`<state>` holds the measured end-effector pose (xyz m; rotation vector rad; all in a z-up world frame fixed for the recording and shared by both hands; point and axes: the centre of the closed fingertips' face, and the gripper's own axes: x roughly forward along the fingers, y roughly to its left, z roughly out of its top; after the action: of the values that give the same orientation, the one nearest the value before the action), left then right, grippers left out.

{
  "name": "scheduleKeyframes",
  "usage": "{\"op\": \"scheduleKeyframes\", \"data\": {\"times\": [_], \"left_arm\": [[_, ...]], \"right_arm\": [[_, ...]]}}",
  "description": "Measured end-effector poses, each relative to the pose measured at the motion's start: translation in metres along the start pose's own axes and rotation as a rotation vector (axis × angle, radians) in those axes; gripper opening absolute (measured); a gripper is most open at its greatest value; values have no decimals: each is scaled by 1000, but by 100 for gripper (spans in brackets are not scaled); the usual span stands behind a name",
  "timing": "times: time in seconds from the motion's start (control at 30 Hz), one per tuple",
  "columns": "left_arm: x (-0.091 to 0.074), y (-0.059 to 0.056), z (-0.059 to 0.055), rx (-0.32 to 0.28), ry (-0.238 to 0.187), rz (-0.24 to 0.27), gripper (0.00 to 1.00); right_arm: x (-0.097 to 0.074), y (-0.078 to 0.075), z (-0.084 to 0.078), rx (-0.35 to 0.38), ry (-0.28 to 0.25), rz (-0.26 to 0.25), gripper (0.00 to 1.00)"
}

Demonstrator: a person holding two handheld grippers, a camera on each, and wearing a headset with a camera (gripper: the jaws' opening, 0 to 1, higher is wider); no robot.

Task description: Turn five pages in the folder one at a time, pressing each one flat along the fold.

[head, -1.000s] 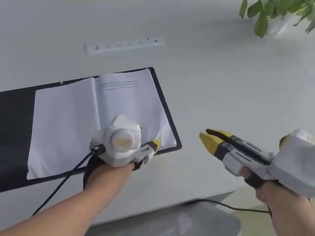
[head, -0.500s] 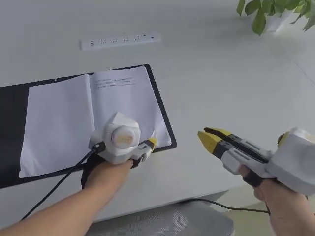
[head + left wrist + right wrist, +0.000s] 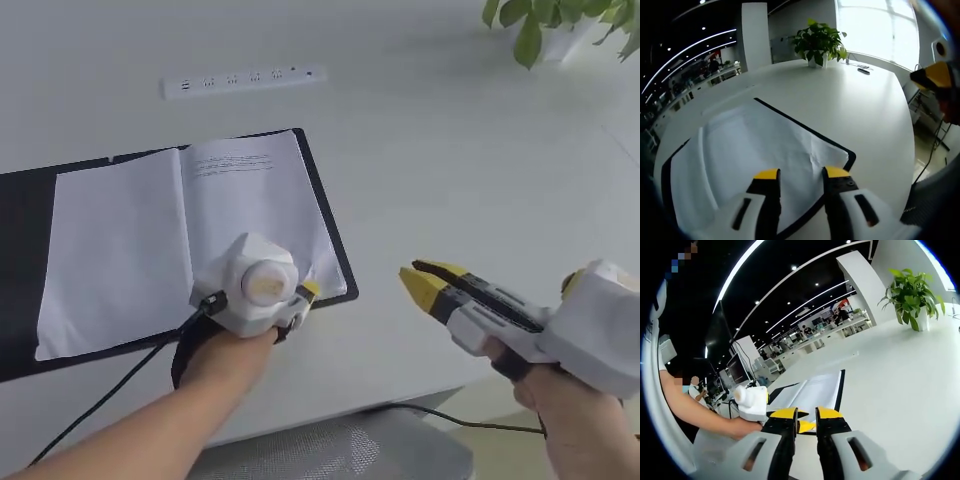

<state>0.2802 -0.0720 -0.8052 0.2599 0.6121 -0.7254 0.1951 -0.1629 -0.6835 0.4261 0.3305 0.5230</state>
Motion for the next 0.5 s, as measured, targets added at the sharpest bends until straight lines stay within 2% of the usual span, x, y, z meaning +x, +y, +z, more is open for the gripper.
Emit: {"op": "scheduleKeyframes", "data": {"times": [0.17, 0.33, 0.5], "left_arm": [[0, -2, 0, 7, -1, 1, 27], [0, -7, 1, 41, -3, -1, 15], [-1, -6, 0, 38, 7, 4, 14]], "right_arm": [[1, 0, -1, 3, 0, 1, 13], [1, 1, 0, 12, -2, 3, 13], [1, 1, -1, 9, -2, 0, 13]]}}
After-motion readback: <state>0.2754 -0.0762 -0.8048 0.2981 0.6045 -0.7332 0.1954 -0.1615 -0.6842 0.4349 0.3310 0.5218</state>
